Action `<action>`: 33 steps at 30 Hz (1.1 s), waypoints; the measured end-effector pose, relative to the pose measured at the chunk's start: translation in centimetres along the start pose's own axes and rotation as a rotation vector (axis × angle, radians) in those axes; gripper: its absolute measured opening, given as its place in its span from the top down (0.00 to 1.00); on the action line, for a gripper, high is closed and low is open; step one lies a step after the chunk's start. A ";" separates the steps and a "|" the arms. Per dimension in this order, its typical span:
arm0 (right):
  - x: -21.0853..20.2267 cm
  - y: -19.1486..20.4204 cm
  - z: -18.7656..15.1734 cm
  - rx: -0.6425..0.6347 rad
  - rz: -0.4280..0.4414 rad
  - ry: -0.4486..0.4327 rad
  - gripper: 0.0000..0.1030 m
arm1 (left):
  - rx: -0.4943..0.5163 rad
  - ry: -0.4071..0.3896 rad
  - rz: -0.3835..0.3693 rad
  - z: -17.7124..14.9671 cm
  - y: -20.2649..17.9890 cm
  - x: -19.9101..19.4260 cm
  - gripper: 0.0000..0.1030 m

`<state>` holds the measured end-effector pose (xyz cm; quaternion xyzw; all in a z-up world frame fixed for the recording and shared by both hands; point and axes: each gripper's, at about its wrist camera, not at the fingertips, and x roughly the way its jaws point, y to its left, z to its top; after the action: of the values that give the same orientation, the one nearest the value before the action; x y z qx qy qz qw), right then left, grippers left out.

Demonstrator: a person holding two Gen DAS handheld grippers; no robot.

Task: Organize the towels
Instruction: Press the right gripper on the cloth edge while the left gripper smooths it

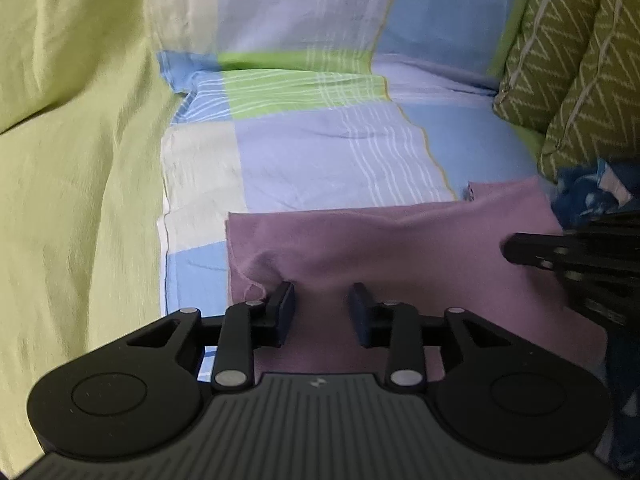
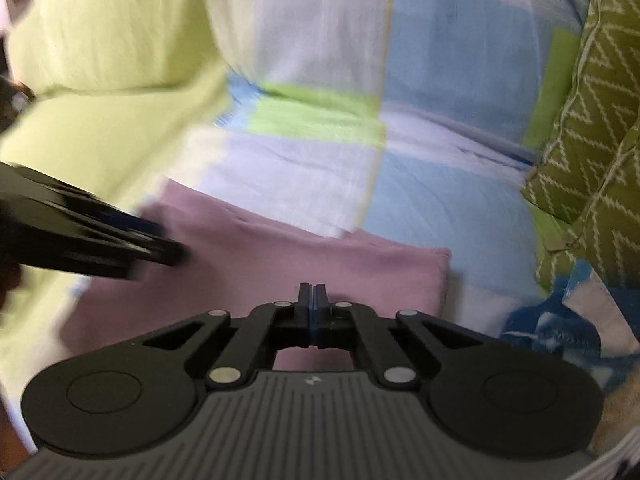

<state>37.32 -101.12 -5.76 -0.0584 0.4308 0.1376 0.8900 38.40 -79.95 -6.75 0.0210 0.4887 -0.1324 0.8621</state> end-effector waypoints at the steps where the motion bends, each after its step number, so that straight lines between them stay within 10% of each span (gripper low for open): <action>1: -0.1 -0.4 0.1 0.011 -0.008 -0.003 1.00 | 0.005 -0.021 -0.013 0.2 -0.1 -0.6 0.74; 9: 1.0 1.0 1.1 -0.055 0.139 -0.010 1.00 | 0.112 0.017 -0.147 1.5 -2.5 2.0 0.70; 21: 0.8 -0.6 1.4 0.199 0.057 -0.109 1.00 | -0.099 -0.030 -0.126 2.2 -0.3 3.2 0.73; 26: -1.0 -0.7 0.7 0.127 0.045 -0.076 1.00 | 0.000 -0.012 -0.234 2.4 -2.2 2.2 0.72; 33: 1.9 -1.3 1.0 0.064 0.003 -0.062 1.00 | 0.028 -0.042 -0.201 2.8 -3.6 5.2 0.71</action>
<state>39.54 -101.80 -6.64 -0.0249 0.4073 0.1268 0.9041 42.40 -84.94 -9.34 -0.0187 0.4683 -0.2255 0.8541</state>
